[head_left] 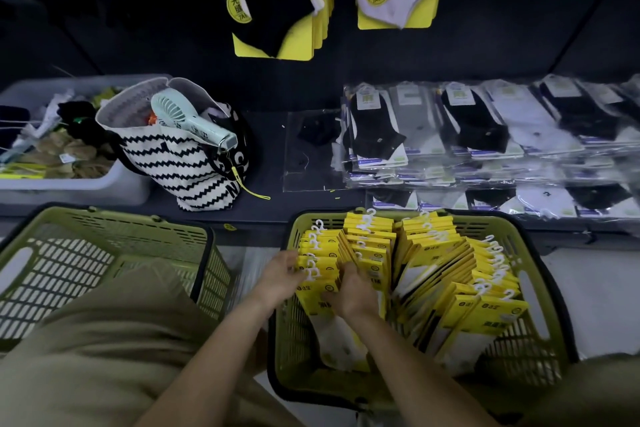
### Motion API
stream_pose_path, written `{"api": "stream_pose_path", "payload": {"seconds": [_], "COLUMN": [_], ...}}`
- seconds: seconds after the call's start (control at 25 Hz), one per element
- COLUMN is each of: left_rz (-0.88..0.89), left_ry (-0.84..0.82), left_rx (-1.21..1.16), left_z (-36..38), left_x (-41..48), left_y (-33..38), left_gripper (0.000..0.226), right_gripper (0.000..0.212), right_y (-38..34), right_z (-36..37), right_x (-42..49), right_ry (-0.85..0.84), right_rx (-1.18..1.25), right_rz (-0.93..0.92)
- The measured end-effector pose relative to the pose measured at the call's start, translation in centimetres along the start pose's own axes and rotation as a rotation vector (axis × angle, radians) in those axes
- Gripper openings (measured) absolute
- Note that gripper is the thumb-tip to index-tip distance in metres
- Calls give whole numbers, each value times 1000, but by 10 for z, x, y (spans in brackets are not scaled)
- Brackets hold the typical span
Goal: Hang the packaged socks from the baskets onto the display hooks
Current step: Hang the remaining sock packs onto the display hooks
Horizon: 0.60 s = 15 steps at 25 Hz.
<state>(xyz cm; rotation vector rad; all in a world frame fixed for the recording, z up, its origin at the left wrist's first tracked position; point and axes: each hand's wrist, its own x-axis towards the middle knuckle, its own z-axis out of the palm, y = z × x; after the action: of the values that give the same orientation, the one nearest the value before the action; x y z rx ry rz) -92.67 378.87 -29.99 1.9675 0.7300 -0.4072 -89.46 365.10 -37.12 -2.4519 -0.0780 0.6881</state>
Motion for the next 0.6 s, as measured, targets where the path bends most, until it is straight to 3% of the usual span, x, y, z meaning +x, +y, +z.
{"api": "stream_pose_path", "payload": {"seconds": [0.24,0.4,0.6], "left_rz": [-30,-11,-71], "left_ry": [9,-99,-234], "left_rx": [-30,42,110], "left_z": [6,11,19], "left_x": [0,1,-2], "left_y": [-1,0,5], "left_gripper": [50,32,86], "right_gripper": [57,70,63], "right_y": [10,21,50], "right_z": [-1,-12,-36], "right_x": [-10,-9,-17], "right_ry": [-109,-146,-199], "right_rx": [136,80,169], "right_rz": [-23,-85,-63]}}
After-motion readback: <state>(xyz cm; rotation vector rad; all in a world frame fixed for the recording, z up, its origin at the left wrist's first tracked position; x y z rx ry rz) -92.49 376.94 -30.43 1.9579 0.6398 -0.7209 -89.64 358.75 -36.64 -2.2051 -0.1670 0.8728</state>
